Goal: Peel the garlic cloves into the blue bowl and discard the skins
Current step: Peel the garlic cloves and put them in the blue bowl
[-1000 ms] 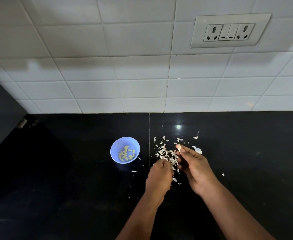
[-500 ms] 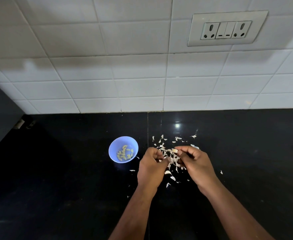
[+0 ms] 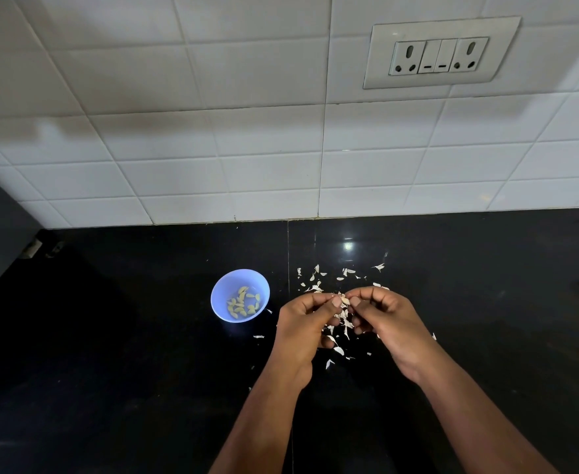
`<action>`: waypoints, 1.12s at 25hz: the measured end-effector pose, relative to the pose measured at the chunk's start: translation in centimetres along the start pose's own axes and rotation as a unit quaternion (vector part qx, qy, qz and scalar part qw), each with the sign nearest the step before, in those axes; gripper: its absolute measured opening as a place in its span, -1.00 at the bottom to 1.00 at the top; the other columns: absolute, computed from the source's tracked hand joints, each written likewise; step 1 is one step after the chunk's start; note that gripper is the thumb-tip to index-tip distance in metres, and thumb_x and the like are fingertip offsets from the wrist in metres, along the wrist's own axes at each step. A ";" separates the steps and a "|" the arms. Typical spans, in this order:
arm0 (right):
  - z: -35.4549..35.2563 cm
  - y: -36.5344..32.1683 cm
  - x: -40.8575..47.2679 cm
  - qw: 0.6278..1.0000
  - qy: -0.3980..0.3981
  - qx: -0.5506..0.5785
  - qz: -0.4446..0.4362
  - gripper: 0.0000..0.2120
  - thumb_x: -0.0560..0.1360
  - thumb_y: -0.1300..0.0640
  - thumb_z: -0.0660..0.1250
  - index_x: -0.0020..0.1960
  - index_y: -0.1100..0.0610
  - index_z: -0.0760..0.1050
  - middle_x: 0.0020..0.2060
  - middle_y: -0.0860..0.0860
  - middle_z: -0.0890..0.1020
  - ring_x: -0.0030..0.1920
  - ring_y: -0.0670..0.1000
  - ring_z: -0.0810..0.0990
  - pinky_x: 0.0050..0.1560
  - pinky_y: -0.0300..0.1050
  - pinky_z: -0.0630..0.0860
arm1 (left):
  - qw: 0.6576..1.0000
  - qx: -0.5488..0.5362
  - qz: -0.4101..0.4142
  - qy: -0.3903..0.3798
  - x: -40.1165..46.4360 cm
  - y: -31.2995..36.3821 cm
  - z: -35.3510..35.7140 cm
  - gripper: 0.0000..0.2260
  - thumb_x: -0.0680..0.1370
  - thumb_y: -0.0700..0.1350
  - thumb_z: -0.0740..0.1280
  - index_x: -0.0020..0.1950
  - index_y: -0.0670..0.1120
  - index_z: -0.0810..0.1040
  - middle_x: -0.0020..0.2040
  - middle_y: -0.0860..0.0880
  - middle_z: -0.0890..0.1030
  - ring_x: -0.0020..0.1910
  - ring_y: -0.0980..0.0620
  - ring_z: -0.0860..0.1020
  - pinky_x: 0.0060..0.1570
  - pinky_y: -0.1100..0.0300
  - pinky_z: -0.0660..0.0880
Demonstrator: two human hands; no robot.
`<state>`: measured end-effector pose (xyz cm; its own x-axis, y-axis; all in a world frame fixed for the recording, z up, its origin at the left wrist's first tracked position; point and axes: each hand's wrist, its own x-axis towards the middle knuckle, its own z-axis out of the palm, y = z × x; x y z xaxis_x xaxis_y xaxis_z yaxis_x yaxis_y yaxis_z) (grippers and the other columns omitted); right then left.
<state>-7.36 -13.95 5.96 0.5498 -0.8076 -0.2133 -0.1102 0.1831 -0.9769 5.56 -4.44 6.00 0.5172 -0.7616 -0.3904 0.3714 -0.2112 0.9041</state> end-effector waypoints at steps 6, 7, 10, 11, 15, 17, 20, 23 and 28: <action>0.6 -0.4 -0.8 0.999 -0.017 0.014 -0.026 -0.90 0.58 0.19 0.45 0.06 0.13 0.73 -0.18 0.05 0.74 -0.22 -0.06 0.62 -0.15 -0.16 0.61 | 1.000 -0.026 0.005 0.007 0.0 0.0 0.9 -0.91 0.62 -0.15 0.42 -0.04 -0.11 0.72 -0.20 -0.05 0.66 -0.24 0.09 0.60 -0.39 0.18 0.46; 0.7 -0.2 -0.8 0.999 -0.011 0.017 -0.027 -0.91 0.58 0.19 0.46 0.05 0.14 0.73 -0.19 0.06 0.73 -0.22 -0.06 0.62 -0.17 -0.15 0.60 | 1.000 -0.018 0.005 0.010 0.1 0.0 1.1 -0.89 0.63 -0.16 0.39 -0.02 -0.13 0.70 -0.23 -0.04 0.64 -0.26 0.09 0.60 -0.40 0.18 0.46; 0.9 0.0 -0.7 0.999 0.014 0.025 -0.018 -0.91 0.58 0.19 0.46 0.06 0.14 0.71 -0.17 0.07 0.73 -0.22 -0.05 0.64 -0.20 -0.15 0.58 | 0.999 0.032 -0.016 0.025 0.4 -0.3 1.4 -0.84 0.68 -0.13 0.29 0.04 -0.13 0.66 -0.19 -0.01 0.63 -0.24 0.10 0.61 -0.41 0.15 0.53; 0.9 0.0 -0.7 0.999 0.025 0.031 -0.014 -0.91 0.58 0.20 0.47 0.06 0.15 0.70 -0.18 0.07 0.72 -0.22 -0.04 0.64 -0.24 -0.15 0.58 | 0.997 0.060 -0.026 0.034 0.6 -0.6 1.4 -0.81 0.69 -0.11 0.25 0.04 -0.11 0.64 -0.15 -0.01 0.64 -0.22 0.10 0.62 -0.38 0.13 0.56; 0.6 0.2 -0.3 0.998 0.055 0.030 -0.020 -0.91 0.53 0.25 0.51 0.03 0.19 0.68 -0.26 0.05 0.70 -0.26 0.04 0.68 -0.22 -0.07 0.65 | 0.988 0.137 -0.047 0.056 0.5 -1.0 1.0 -0.75 0.73 0.03 0.17 0.02 -0.02 0.59 -0.10 -0.01 0.67 -0.21 0.11 0.63 -0.28 0.06 0.60; 0.4 0.4 -0.2 0.997 0.062 0.007 -0.040 -0.90 0.51 0.25 0.54 0.01 0.16 0.69 -0.27 0.04 0.70 -0.24 0.05 0.69 -0.10 -0.04 0.67 | 0.989 0.128 -0.046 0.056 0.4 -0.7 1.0 -0.67 0.72 0.15 0.22 -0.01 -0.04 0.61 -0.16 0.00 0.67 -0.24 0.12 0.63 -0.29 0.06 0.63; 0.2 0.5 -0.2 0.991 0.067 -0.083 -0.080 -0.86 0.53 0.24 0.51 0.00 0.02 0.71 -0.16 -0.02 0.74 -0.11 -0.04 0.72 -0.01 -0.17 0.63 | 0.997 0.022 -0.060 0.044 0.4 0.2 1.2 -0.60 0.70 0.19 0.25 -0.02 -0.12 0.63 -0.19 -0.01 0.64 -0.23 0.07 0.61 -0.39 0.11 0.60; 0.2 0.2 -0.4 0.981 0.066 -0.150 -0.107 -0.83 0.55 0.26 0.47 -0.01 -0.01 0.70 -0.14 -0.12 0.74 -0.09 -0.15 0.70 -0.05 -0.32 0.58 | 0.998 -0.044 -0.052 0.007 0.4 0.6 1.5 -0.68 0.67 0.12 0.36 0.04 -0.13 0.68 -0.19 -0.01 0.65 -0.22 0.07 0.61 -0.41 0.15 0.55; 0.6 0.1 -0.4 0.981 0.094 -0.128 -0.111 -0.88 0.52 0.24 0.52 -0.07 0.02 0.70 -0.16 -0.15 0.74 -0.09 -0.16 0.71 -0.07 -0.36 0.57 | 0.992 -0.108 -0.055 -0.021 0.4 0.1 1.7 -0.92 0.58 -0.08 0.50 -0.12 -0.01 0.72 -0.16 -0.01 0.67 -0.19 0.10 0.57 -0.36 0.21 0.46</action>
<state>-7.10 -13.30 5.96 0.4231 -0.9056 0.0300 -0.2222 -0.1357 -0.9655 4.48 -5.78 6.26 0.4344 -0.7668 -0.4726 0.5827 -0.1609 0.7966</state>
